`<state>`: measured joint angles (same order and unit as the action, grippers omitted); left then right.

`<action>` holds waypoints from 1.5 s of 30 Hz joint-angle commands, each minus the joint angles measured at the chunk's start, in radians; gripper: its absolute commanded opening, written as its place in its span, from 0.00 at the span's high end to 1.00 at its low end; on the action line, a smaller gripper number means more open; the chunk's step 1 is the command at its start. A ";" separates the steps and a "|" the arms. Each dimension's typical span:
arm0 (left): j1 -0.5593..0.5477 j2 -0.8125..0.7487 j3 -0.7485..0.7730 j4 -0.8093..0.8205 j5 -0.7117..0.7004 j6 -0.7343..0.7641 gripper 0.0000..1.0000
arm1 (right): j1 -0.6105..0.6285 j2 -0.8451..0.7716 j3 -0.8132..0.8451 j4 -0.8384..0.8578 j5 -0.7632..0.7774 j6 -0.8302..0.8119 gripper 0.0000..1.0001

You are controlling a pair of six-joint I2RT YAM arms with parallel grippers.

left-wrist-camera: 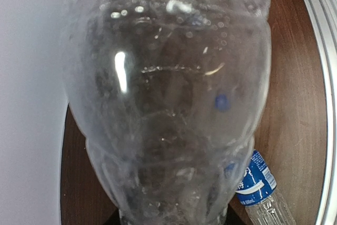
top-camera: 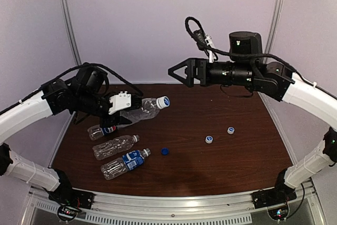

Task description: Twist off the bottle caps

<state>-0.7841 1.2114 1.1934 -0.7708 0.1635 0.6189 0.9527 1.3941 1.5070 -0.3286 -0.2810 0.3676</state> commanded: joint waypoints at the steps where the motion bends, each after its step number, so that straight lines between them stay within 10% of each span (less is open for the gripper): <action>1: 0.015 -0.029 -0.021 0.062 -0.050 -0.010 0.69 | -0.017 0.045 0.004 -0.083 -0.029 0.290 0.00; 21: 0.064 -0.050 -0.053 0.087 -0.082 -0.007 0.69 | 0.041 0.141 0.015 -0.034 -0.005 0.280 0.06; 31: 0.064 -0.046 -0.043 0.087 -0.075 -0.007 0.69 | 0.041 0.185 0.017 -0.001 -0.058 0.301 0.31; 45: 0.063 -0.038 -0.030 0.082 -0.060 0.001 0.70 | 0.041 0.199 0.023 0.046 -0.141 0.221 1.00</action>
<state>-0.7250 1.1671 1.1370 -0.7265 0.0814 0.6121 0.9943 1.5883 1.5066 -0.2958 -0.3931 0.6548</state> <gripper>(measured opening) 0.381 0.304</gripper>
